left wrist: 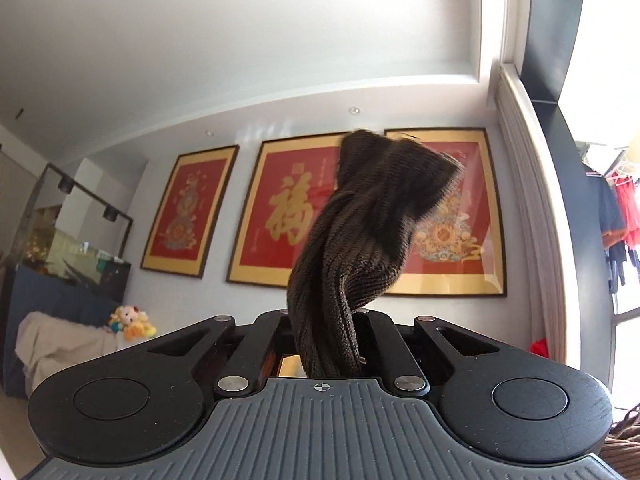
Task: Fold clothes
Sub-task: 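Lift the garment with both grippers and shake it out in the air, then lay the garment flat on the quilt and open both grippers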
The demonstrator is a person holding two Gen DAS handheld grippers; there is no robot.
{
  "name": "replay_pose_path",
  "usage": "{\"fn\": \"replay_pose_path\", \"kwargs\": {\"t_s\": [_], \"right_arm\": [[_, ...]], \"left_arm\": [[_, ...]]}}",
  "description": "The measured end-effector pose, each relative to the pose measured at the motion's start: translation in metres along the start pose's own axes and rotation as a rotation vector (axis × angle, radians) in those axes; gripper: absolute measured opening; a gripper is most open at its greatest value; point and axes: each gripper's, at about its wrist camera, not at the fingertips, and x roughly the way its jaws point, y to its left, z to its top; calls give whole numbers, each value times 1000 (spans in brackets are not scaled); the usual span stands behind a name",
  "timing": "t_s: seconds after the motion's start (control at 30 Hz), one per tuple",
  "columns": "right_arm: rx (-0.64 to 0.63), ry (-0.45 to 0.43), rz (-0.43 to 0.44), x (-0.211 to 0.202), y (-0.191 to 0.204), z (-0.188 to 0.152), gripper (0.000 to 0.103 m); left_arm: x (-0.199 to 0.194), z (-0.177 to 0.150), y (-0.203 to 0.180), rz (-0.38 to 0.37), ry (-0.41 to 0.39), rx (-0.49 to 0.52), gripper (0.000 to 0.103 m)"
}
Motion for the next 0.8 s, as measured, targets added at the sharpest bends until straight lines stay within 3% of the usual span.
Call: {"fn": "replay_pose_path", "kwargs": {"t_s": [0.1,0.17,0.27,0.33,0.37,0.43,0.47,0.5,0.57,0.6,0.67,0.73,0.8], "right_arm": [[43,98,29,39,-5,-23,2],[61,163,41,69,-3,-44,2],[67,163,24,102,12,-85,2],[87,160,4,115,20,-118,2],[93,197,-13,123,23,-139,2],[87,357,-30,145,29,-186,9],[83,469,-35,156,30,-214,17],[79,579,-40,167,32,-242,26],[87,736,-44,172,33,-287,28],[90,813,-47,174,34,-310,28],[95,848,-37,159,37,-329,34],[54,853,-7,142,44,-333,44],[-6,849,53,122,49,-332,55]], "left_arm": [[36,-21,-19,-18,90,29,6],[65,-41,-33,9,127,70,6],[103,-79,-44,72,162,98,6],[123,-109,-40,97,237,80,11],[133,-132,-38,64,346,69,14],[155,-178,-32,-3,563,46,45],[165,-201,-30,-37,672,34,54],[170,-226,-26,-78,806,-10,55],[168,-271,-17,-130,1028,-117,55],[159,-282,-15,-141,1065,-127,58],[141,-293,-14,-169,1106,-140,69],[122,-293,-14,-203,1113,-147,84],[104,-291,-17,-265,1127,-158,89]]}}
